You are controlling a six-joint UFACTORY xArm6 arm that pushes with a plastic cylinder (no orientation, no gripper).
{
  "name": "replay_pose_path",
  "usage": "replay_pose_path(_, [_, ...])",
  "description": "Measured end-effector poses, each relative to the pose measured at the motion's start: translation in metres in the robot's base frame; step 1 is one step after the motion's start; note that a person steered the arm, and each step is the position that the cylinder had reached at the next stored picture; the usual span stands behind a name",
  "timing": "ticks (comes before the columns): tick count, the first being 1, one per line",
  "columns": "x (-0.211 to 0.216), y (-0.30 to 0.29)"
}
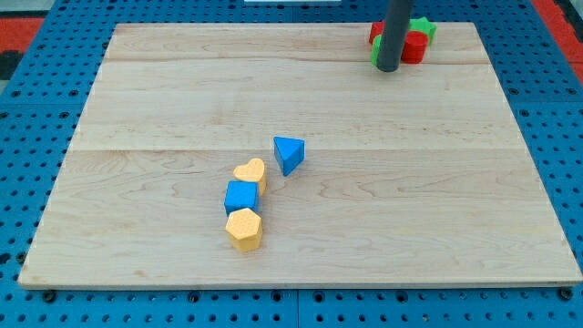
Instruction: Point your arm to the green star
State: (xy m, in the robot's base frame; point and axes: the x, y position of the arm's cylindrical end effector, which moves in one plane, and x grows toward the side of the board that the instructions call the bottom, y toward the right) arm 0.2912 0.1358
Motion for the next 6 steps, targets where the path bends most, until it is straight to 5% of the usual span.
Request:
replay_pose_path(2, [0.004,0.002])
replay_pose_path(4, [0.062,0.022])
replay_pose_path(5, [0.046,0.099])
replay_pose_path(6, [-0.010,0.110])
